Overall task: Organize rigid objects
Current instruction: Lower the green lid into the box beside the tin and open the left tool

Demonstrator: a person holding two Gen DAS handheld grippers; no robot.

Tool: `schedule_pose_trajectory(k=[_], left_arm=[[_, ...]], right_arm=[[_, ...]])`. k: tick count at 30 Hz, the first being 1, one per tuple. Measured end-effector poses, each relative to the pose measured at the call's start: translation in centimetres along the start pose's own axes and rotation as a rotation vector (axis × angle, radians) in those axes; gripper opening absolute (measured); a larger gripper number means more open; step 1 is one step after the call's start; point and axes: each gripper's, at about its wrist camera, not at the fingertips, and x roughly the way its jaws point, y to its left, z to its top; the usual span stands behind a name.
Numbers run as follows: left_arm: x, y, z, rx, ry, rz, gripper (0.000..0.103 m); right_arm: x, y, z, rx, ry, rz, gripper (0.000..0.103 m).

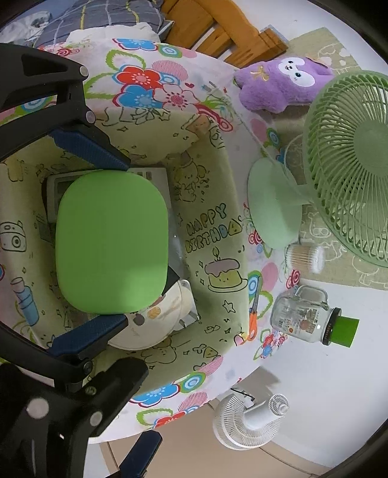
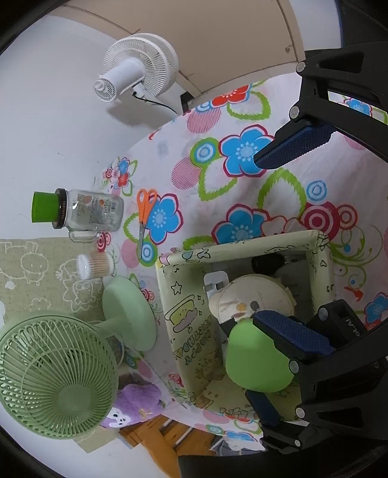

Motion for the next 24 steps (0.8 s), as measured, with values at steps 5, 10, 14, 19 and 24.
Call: schedule_pose_trajectory(k=[5,10,14,19,24], left_arm=[[0.0,0.0,0.2,0.0,0.019,-0.019,0.096],[-0.7,0.1,0.1,0.007,0.014,-0.019,0.099],[-1.8,0.0,-0.1,0.01,-0.006,-0.007,0.102],[-3.0,-0.4,-0.3,0.007,-0.027,0.015,0.103],[-4.5,-0.7,-0.8,-0.006,-0.051,0.037,0.103]], right_arm=[[0.4,0.0,0.3,0.004,0.008,0.002,0.097],[0.4,0.1,0.3,-0.005,0.01,0.018,0.097],[0.0,0.3,0.3,-0.011,0.004,0.035,0.097],[-0.9,0.2,0.2,-0.023,-0.013,0.057,0.097],[-2.3,-0.3,-0.1,-0.031,-0.036,0.075,0.097]])
